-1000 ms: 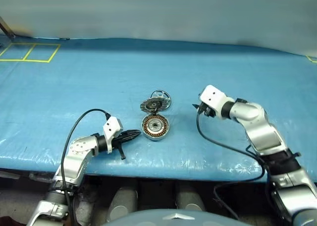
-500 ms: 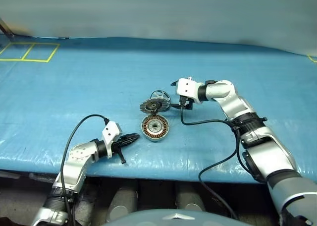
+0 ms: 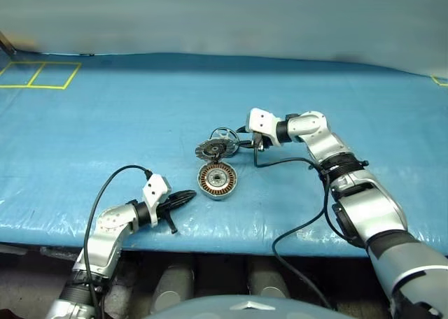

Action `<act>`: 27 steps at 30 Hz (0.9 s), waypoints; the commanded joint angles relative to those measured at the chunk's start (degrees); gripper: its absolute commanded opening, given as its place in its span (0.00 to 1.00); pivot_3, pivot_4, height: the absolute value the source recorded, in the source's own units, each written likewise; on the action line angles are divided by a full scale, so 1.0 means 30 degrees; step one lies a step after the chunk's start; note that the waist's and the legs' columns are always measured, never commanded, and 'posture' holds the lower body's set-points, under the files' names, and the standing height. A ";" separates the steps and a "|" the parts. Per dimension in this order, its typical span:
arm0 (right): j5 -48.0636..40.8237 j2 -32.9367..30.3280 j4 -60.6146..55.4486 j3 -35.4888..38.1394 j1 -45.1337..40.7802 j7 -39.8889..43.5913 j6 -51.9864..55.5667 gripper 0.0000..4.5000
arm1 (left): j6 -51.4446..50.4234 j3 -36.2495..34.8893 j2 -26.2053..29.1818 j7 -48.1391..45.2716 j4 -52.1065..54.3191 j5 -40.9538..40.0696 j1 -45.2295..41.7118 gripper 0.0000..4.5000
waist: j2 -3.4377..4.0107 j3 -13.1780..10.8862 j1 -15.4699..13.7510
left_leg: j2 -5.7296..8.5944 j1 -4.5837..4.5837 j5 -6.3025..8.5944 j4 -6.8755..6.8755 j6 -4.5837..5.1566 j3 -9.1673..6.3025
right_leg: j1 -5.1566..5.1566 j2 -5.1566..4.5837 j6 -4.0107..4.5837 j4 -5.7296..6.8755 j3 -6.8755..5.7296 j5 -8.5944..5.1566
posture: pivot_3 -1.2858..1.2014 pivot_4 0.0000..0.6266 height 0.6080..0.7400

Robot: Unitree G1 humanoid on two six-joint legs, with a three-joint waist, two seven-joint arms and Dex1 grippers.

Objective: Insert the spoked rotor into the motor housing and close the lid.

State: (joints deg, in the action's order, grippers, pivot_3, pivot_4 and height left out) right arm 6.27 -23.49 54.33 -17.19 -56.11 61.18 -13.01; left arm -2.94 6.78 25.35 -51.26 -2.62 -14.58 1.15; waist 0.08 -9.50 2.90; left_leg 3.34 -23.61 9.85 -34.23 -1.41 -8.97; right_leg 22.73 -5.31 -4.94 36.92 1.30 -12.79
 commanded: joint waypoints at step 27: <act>0.2033 0.2350 0.4231 0.0136 -0.1757 -0.2860 -0.2254 0.42 | -0.0200 -0.0323 0.0172 0.0985 0.2112 -0.0105 0.1969 0.00 | 0.0020 0.0010 0.0322 | -0.0009 0.0025 -0.0015 0.0034 -0.0025 0.0000 | 0.0008 0.0019 0.0024 0.0028 0.0019 -0.0006 | 0.52 0.24 1.00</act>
State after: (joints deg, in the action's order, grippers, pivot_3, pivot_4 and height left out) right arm 12.36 -16.85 67.87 -17.46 -59.34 53.04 -18.40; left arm -3.42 6.75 25.37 -48.59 2.40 -14.59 6.40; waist 0.14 -9.47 3.86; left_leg 3.31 -23.53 9.81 -34.13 -1.49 -8.97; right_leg 22.75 -5.25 -4.87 37.00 1.36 -12.81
